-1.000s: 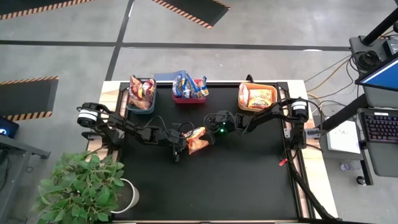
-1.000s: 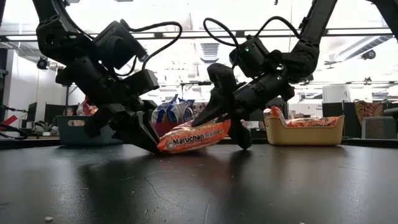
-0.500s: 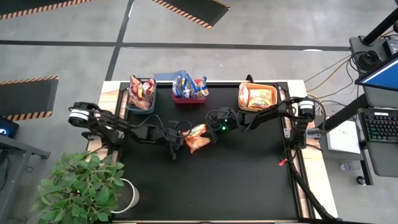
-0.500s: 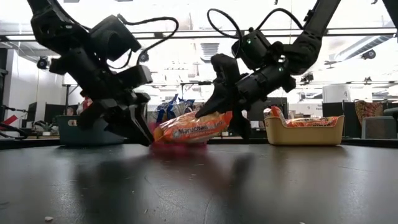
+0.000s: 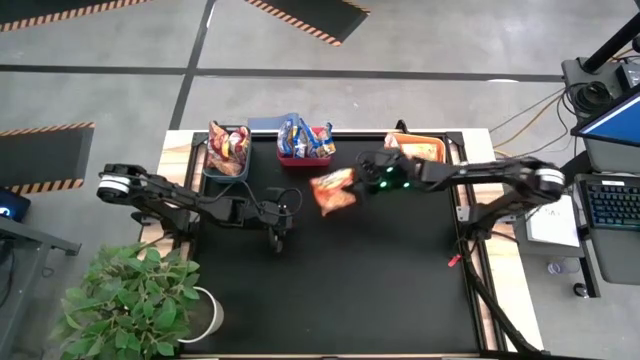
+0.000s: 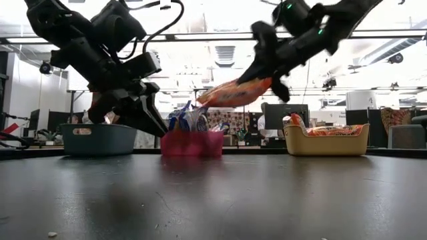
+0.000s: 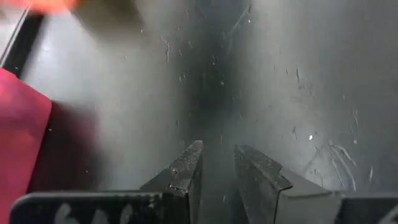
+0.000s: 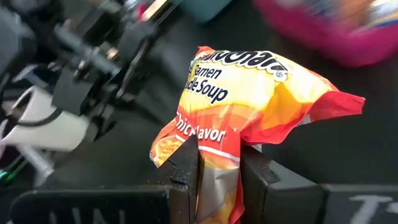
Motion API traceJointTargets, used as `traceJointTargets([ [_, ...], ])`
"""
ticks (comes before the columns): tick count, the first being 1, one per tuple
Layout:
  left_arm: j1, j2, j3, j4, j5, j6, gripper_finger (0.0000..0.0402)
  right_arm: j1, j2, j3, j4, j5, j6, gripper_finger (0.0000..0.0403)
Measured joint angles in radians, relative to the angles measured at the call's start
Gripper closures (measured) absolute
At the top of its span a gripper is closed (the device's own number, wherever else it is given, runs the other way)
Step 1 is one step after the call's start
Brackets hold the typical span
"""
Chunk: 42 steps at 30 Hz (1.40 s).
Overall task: Sort Maruchan noodles
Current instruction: Put the orange noodle pack into the yellow bin
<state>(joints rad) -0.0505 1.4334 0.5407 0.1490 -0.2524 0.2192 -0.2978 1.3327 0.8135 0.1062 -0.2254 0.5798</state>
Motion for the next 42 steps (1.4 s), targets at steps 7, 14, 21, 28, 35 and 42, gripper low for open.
traceJointTargets([
  [7,0.000,0.005,0.001,0.020,0.000,0.004,0.0327,-0.104,-0.309,0.000,-0.362,0.256,-0.031,0.0340],
  [14,0.000,0.005,0.001,0.034,0.000,0.008,0.0327,-0.206,-0.510,-0.001,-0.811,0.634,0.055,0.0339],
  [21,0.000,0.005,0.001,0.058,-0.001,0.008,0.0327,-0.252,-0.516,-0.023,-0.895,0.678,0.067,0.0339],
  [28,0.000,0.005,0.001,0.061,-0.001,0.010,0.0327,-0.255,-0.434,-0.023,-0.779,0.650,0.022,0.0339],
  [35,0.000,0.005,0.001,0.063,-0.002,0.013,0.0327,-0.298,-0.281,0.038,-0.762,0.637,-0.060,0.0339],
  [42,0.000,0.005,0.001,0.063,-0.002,0.013,0.0327,-0.308,-0.107,0.210,-0.908,0.637,-0.124,0.0339],
])
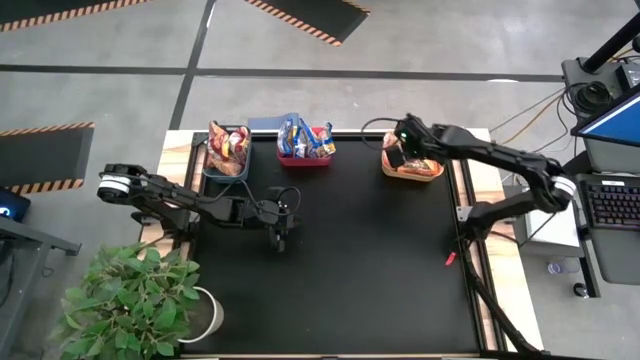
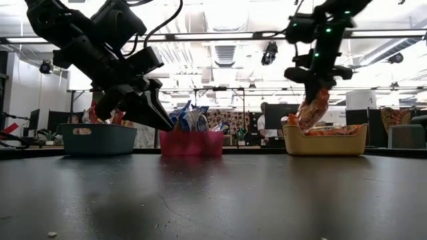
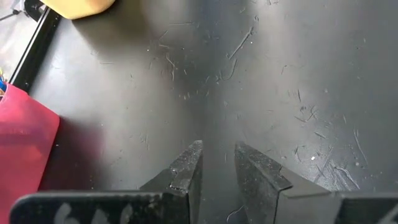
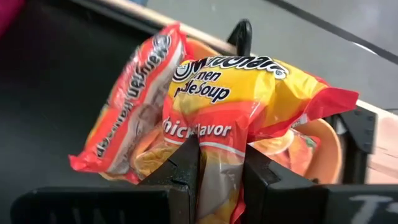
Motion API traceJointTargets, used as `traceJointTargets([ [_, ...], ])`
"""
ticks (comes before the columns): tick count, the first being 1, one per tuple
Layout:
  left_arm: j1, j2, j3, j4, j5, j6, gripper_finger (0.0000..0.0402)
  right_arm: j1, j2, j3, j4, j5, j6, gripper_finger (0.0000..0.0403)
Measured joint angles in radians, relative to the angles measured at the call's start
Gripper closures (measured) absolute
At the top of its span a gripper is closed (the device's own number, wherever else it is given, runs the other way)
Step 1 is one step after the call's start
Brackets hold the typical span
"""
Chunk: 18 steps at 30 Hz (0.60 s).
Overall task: Sort Maruchan noodles
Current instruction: Put the orange noodle pack into the yellow bin
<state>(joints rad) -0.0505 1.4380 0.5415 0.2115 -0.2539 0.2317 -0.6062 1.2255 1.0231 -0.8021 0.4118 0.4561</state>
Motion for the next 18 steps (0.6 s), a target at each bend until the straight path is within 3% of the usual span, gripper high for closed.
traceJointTargets([
  [6,0.000,0.000,0.000,0.000,-0.001,0.000,0.0327,-0.003,0.159,0.160,-0.175,0.011,-0.029,0.0339],
  [18,0.000,0.000,-0.001,0.000,-0.001,0.000,0.0327,-0.004,0.354,0.262,-0.192,0.026,-0.057,0.0339],
])
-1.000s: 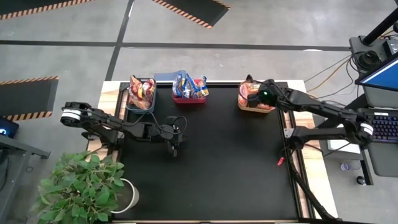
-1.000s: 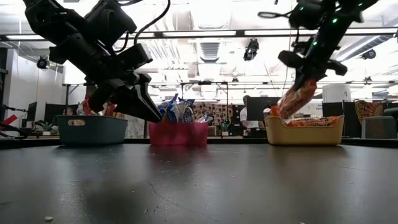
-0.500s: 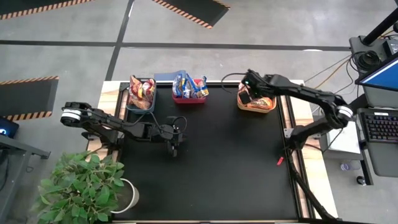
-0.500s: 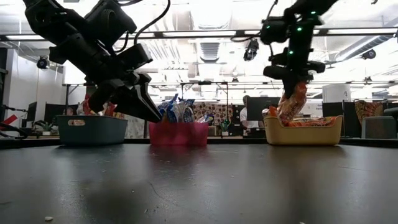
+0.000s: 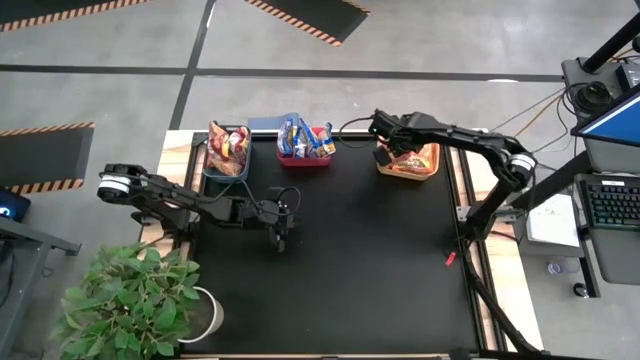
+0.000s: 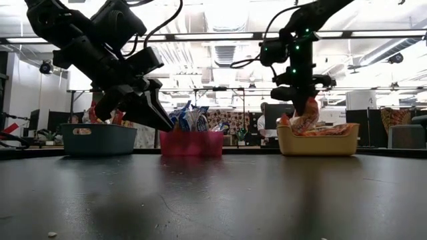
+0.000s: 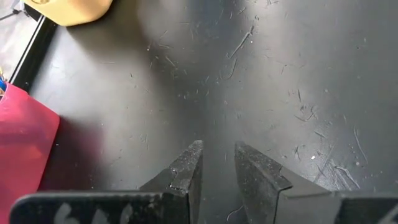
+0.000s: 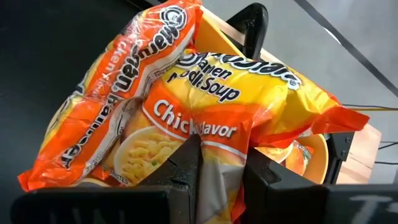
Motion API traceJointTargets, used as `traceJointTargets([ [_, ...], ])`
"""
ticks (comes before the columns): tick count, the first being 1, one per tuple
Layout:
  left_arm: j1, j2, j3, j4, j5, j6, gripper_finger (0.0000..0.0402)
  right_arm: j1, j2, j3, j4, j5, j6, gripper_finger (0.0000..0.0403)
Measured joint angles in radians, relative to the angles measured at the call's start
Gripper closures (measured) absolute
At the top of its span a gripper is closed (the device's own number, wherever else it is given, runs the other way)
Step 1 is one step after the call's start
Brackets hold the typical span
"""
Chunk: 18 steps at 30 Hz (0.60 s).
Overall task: Sort Maruchan noodles
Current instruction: Put the orange noodle pack into the yellow bin
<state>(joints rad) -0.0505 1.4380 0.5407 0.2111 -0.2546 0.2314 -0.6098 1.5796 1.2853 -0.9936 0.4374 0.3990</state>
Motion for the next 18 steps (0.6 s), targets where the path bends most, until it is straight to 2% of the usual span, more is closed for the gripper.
traceJointTargets([
  [9,0.000,0.000,0.000,0.000,-0.001,0.000,0.0327,0.001,-0.013,0.014,0.013,-0.029,0.002,0.0333],
  [18,0.000,0.000,0.000,0.000,-0.002,0.000,0.0327,0.001,-0.019,0.014,-0.027,0.025,0.011,0.0245],
])
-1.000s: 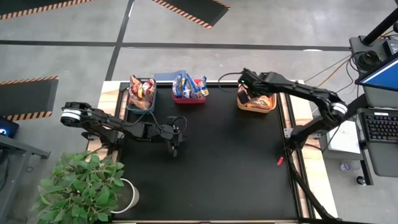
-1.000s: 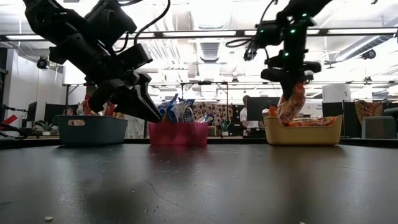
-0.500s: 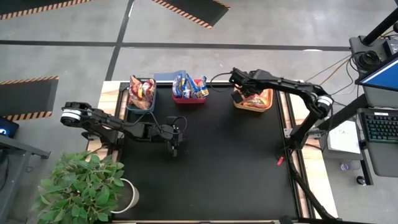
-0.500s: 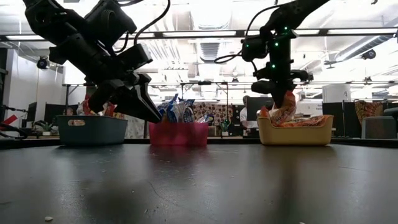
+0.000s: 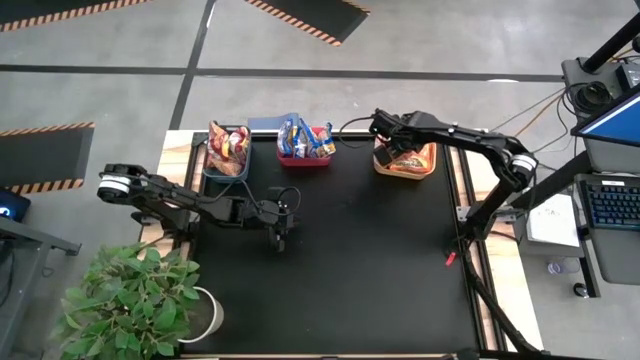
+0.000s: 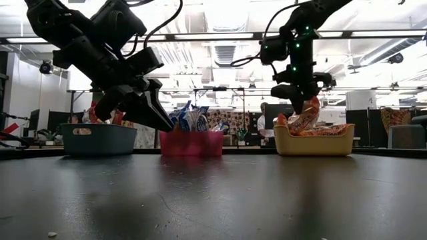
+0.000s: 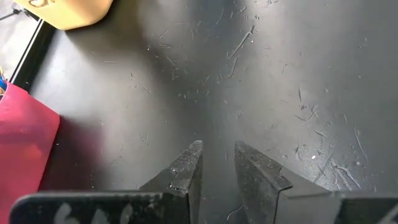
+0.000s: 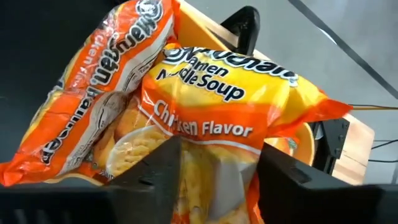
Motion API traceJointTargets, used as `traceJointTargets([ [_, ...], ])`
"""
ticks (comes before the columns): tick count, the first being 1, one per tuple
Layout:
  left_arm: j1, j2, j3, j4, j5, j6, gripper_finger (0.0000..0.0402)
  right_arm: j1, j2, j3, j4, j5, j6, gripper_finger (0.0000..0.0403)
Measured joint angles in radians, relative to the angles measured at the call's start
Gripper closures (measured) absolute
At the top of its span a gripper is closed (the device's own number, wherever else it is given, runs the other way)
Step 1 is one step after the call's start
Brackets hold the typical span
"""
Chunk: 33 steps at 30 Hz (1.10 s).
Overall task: Sort Maruchan noodles
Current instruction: Put the orange noodle pack into the yellow bin
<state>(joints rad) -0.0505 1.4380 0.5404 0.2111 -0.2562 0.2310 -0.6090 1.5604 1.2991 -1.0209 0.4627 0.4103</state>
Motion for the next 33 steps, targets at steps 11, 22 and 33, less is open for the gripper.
traceJointTargets([
  [11,0.000,0.000,0.000,0.000,0.000,0.000,0.0327,0.001,-0.130,0.037,-0.013,0.019,0.013,0.0199],
  [22,0.000,0.000,0.000,0.002,0.000,0.000,0.0327,0.099,-0.341,-0.449,0.786,0.278,-0.068,0.0287],
  [33,0.000,0.000,0.000,0.011,0.001,-0.003,0.0327,0.051,-0.249,-0.820,1.418,0.286,-0.138,0.0391],
])
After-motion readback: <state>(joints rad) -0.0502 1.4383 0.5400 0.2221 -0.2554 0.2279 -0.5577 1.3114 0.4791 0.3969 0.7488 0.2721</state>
